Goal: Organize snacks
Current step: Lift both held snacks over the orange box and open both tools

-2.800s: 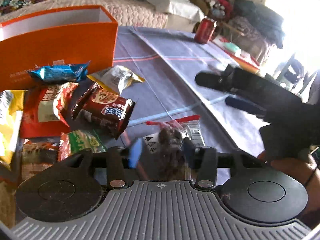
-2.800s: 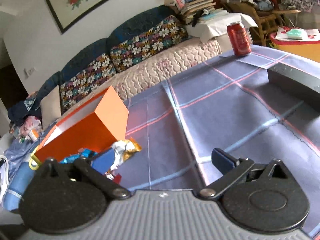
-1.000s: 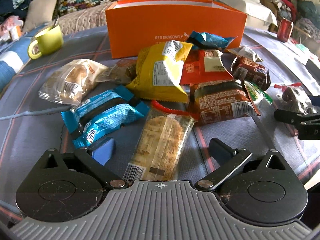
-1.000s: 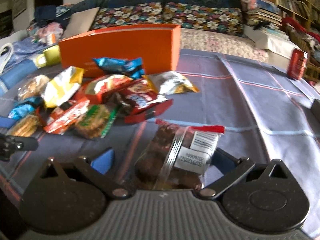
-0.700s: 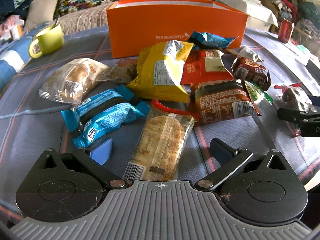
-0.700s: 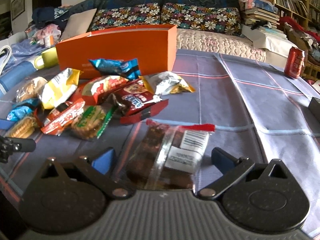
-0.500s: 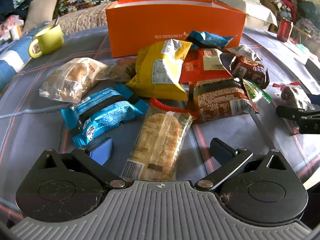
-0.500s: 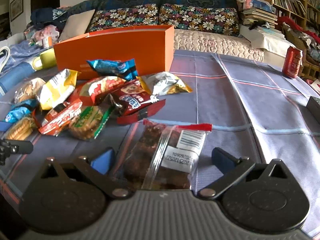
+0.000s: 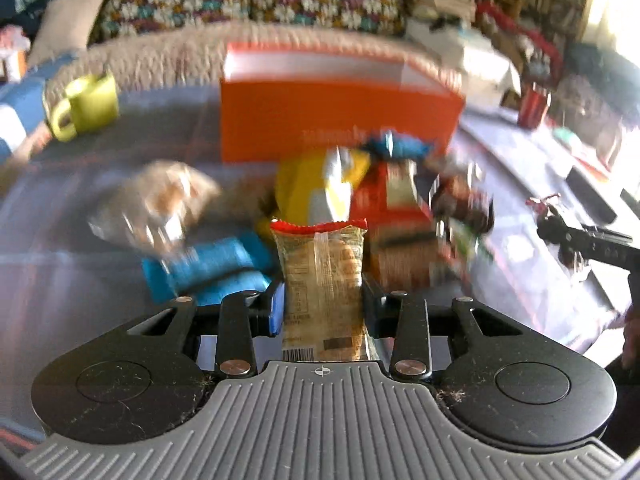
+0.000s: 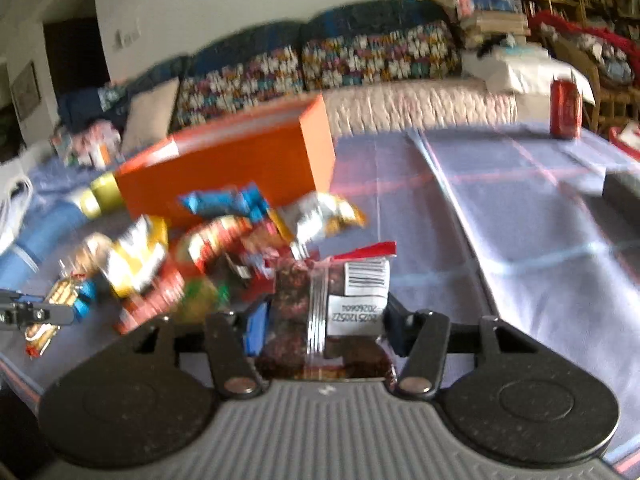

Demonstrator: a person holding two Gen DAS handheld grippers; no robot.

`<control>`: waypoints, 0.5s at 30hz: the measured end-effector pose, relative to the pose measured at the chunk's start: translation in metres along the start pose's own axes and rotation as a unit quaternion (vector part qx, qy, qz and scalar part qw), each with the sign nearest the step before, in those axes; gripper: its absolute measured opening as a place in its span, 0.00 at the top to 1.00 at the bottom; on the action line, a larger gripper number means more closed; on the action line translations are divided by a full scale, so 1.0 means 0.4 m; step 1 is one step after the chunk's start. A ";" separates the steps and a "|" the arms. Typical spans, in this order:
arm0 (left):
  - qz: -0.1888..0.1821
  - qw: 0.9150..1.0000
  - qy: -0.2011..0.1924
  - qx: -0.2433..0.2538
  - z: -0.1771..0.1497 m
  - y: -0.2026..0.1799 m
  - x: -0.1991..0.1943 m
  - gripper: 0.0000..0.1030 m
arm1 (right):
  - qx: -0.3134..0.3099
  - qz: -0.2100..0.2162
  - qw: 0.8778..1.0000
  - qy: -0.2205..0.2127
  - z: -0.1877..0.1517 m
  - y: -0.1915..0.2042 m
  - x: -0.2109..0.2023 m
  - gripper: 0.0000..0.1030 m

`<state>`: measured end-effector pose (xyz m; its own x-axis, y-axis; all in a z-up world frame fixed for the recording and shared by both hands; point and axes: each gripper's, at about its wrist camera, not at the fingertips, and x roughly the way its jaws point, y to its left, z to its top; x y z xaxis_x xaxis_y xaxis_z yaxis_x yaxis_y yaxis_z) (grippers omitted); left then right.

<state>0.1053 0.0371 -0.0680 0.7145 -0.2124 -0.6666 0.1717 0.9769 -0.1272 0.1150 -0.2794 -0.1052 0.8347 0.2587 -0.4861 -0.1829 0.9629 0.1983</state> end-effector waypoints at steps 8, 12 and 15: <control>-0.008 0.997 -0.072 0.015 0.236 -0.001 0.020 0.97 | -0.073 0.031 0.995 -0.068 0.246 0.078 0.093 0.44; -0.016 0.997 -0.079 0.007 0.370 0.000 0.109 0.97 | -0.088 0.043 0.992 -0.074 0.354 0.105 0.211 0.44; -0.017 0.997 -0.075 0.002 0.452 0.004 0.190 0.97 | -0.100 0.051 0.991 -0.067 0.413 0.122 0.304 0.44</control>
<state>0.2826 0.0182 0.0141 0.8019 -0.2468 -0.5442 0.2003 0.9690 -0.1443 0.2935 -0.2137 -0.0143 0.8658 0.3555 -0.3521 -0.3579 0.9318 0.0608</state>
